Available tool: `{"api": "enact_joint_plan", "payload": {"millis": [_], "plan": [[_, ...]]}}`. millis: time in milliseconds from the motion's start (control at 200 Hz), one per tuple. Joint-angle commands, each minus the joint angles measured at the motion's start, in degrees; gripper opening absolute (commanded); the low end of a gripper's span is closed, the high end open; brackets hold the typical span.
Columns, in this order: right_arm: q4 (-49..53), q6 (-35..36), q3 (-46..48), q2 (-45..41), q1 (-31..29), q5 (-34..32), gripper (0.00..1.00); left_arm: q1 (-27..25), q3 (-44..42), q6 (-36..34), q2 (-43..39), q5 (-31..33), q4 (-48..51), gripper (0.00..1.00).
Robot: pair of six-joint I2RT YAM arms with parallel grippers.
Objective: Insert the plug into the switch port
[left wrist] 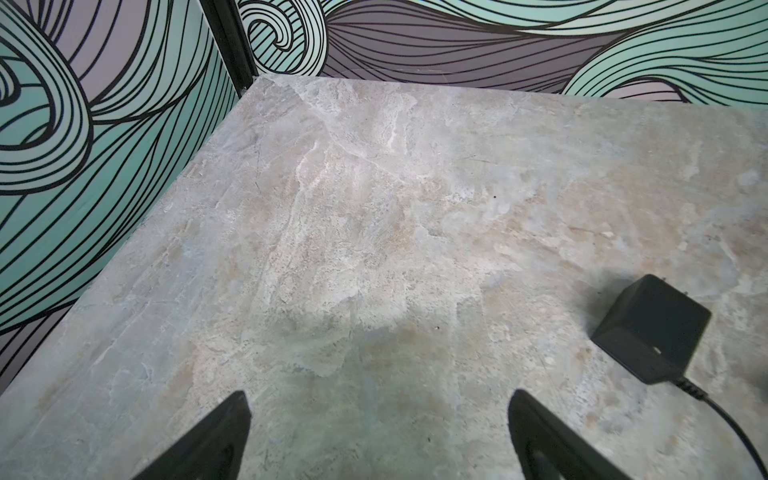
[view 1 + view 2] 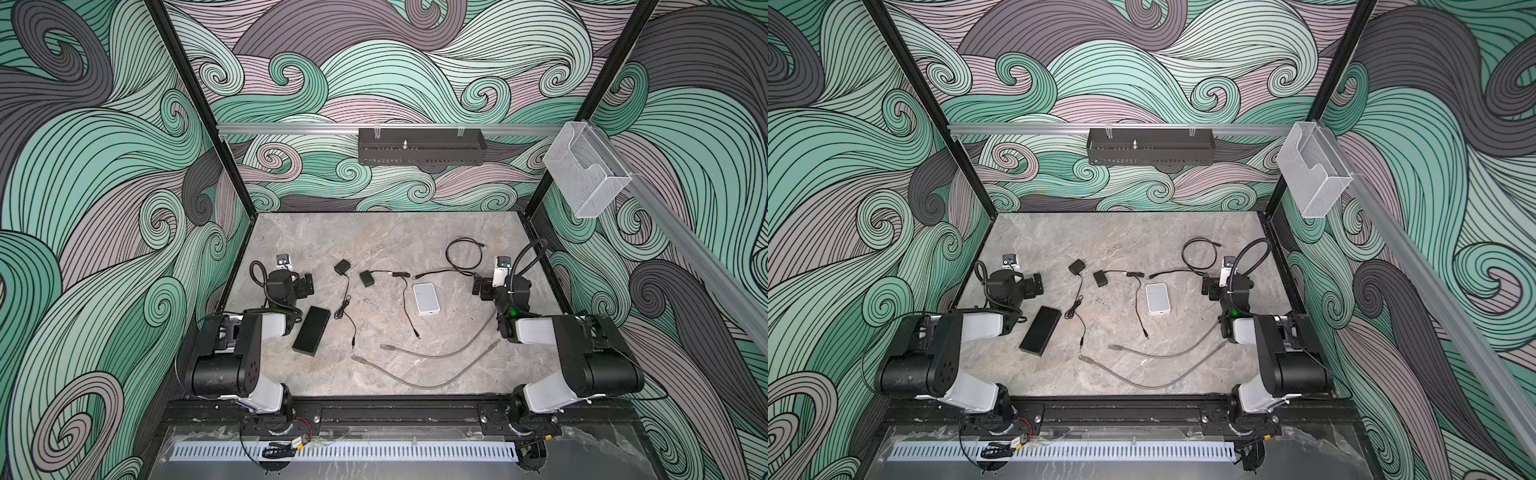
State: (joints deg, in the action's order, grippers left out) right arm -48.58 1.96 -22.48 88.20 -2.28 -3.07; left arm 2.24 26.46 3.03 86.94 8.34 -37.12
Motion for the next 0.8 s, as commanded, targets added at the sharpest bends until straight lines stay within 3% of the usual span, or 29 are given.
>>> {"api": "enact_joint_plan", "payload": {"millis": [0,796], "plan": [[-1.1,1.4,-0.1,-0.2,-0.2,1.7,0.99,0.4,0.5,0.4,0.3,0.3,-0.8,0.99],[-1.8,2.0,0.4,-0.2,-0.9,0.6,0.99,0.4,0.7,-0.4,0.4,-1.0,-0.6,0.99]]}}
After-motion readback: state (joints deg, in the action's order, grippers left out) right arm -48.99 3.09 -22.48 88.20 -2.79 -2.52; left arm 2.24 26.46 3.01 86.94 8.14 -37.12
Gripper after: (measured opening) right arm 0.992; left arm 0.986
